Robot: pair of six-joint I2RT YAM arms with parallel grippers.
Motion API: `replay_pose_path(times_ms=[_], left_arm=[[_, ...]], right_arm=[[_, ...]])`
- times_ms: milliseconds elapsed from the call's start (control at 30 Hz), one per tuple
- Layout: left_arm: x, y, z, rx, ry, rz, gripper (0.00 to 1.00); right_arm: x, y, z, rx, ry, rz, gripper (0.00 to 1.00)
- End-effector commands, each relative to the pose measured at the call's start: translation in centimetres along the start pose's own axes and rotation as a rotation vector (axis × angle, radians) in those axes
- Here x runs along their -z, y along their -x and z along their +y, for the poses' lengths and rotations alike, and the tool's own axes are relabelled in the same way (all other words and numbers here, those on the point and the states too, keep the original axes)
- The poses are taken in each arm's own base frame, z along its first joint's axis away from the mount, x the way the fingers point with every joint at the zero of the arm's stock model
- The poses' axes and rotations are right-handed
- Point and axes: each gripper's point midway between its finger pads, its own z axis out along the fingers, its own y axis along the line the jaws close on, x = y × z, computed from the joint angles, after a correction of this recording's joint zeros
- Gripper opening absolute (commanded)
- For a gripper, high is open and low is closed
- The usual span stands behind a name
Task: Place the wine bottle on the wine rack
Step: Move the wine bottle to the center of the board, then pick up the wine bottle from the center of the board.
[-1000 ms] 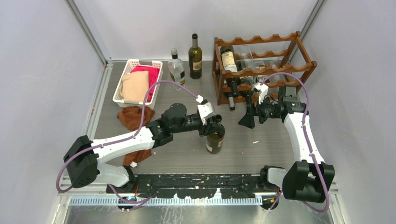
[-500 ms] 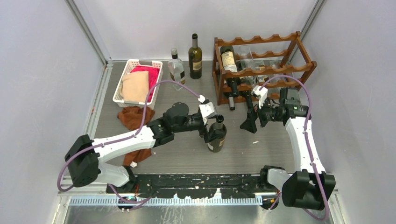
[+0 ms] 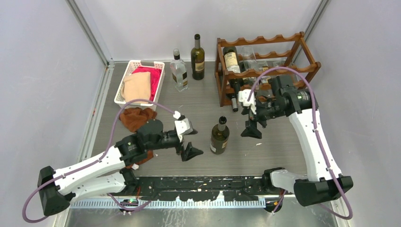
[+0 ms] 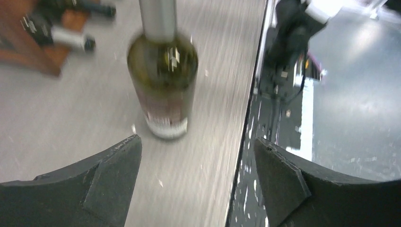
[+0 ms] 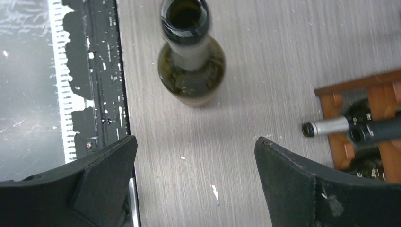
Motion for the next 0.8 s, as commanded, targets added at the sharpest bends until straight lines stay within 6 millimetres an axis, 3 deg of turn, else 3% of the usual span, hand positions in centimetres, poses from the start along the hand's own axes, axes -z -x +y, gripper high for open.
replay_pose_path(times_ms=[0,167,300,533,667,767], left_arm=[[0.7,-4.5,0.6,0.127,0.082,0.047,0.87],[1.2,-5.2,1.0,0.152,0.12,0.0,0.87],[1.3,-5.7,1.1,0.156,0.132,0.015,0.87],[0.9,-6.4,1.0,0.178,0.126,0.021,0.87],[0.8,-6.5,1.0,0.183,0.124,0.026,0.87],[0.8,-6.4,1.0,0.183,0.123,0.022,0.87]], right_arm=[[-1.2,2.4,-0.2,0.097,-0.015,0.048,1.0],[-3.5,4.9,-0.1,0.11,0.061,0.057,0.99],[-5.2,6.3,0.3,0.122,0.102,0.057,0.93],[-7.1,5.7,0.9,0.141,0.129,0.122,0.76],[-7.8,5.3,1.0,0.152,0.13,0.155,0.6],[-7.8,5.3,0.9,0.162,0.117,0.17,0.31]])
